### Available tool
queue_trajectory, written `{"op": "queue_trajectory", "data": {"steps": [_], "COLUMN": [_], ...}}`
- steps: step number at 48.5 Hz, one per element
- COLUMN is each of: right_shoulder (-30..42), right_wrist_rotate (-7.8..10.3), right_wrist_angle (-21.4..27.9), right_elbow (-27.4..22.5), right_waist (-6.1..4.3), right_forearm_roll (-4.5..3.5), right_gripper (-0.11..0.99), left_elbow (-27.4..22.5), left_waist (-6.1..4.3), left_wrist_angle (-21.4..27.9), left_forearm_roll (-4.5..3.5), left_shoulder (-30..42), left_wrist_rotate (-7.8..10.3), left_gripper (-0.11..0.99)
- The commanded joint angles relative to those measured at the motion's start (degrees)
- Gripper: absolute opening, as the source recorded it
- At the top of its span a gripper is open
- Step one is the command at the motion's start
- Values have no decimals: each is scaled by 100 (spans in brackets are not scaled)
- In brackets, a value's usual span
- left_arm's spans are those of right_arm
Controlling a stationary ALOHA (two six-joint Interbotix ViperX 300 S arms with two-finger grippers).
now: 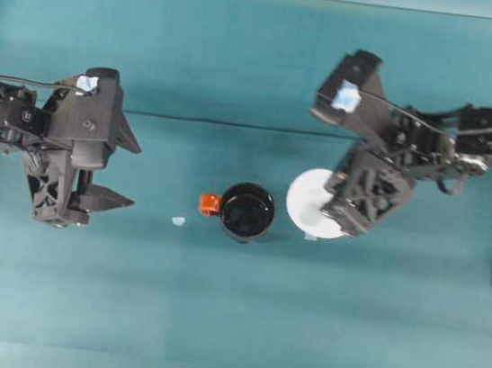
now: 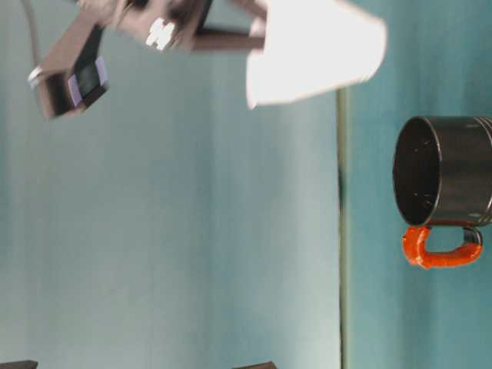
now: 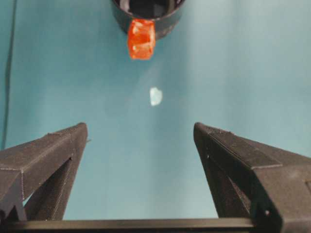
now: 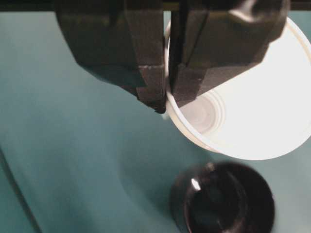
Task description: Put the paper cup into the moved red handle cup holder.
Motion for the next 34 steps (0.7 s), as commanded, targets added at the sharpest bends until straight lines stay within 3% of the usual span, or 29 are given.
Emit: {"op": "queue_trajectory", "data": {"steps": [1,7,9,16,34], "right_shoulder": [123,343,422,747,1441], "right_wrist_rotate": [-97,-105,-105,-97,-97], "right_wrist_angle": [-35,-44,-44,-88,-114], "right_elbow": [-352,-589,-659,-870,-1222], "right_waist": [-18,-35,-70,-114,132], "right_forearm_roll": [-88,-246,-264,-255,-246], "right_gripper": [-11,-11,-11,-11,-11], "left_elbow": [-70,-70,-70,-70,-70], "left_waist": [-9,-9,-18,-9,-18], "left_wrist_angle": [-35,-35,-35,-35,-35], "left_forearm_roll": [26,26,26,26,26], "left_shoulder": [-70,-70,-70,-70,-70], "left_wrist_rotate": [0,-9,-18,-18,-9], "left_gripper": [96,96,96,96,96]}}
